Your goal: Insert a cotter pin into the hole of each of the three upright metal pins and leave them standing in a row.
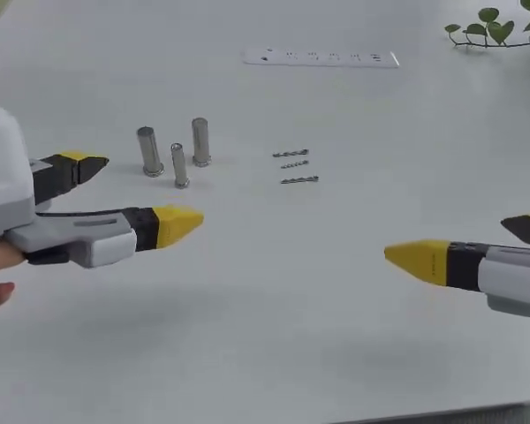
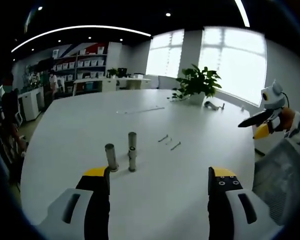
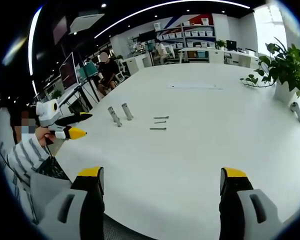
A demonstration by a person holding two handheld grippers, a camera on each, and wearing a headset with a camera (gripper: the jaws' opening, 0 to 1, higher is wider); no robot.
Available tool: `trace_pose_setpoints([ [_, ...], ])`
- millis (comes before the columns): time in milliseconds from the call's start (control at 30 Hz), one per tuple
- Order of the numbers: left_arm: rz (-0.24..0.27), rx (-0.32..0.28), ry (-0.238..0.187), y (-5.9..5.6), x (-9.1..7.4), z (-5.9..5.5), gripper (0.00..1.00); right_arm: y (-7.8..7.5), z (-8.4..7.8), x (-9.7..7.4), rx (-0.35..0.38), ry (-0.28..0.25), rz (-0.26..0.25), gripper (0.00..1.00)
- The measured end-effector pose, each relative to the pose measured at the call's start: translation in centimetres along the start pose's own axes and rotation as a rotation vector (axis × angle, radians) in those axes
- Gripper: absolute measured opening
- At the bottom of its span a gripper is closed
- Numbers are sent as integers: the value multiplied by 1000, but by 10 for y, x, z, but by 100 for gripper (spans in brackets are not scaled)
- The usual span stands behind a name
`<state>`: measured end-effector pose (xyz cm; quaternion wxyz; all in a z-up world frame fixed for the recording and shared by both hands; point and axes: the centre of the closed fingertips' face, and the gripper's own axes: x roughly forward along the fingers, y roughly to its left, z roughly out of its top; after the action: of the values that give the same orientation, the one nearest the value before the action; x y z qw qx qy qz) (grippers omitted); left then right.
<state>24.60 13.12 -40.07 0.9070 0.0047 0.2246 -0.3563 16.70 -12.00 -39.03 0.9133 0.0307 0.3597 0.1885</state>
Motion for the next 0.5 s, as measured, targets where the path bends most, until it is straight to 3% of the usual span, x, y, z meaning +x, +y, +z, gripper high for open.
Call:
trace_pose_setpoints([
  [167,-4,13,-5,7,14,4,72,-2,2,-1,5,-8,-8,95],
  [500,-3,46,49,18,38,-1,55,-3,0,3,14,-2,-4,95],
])
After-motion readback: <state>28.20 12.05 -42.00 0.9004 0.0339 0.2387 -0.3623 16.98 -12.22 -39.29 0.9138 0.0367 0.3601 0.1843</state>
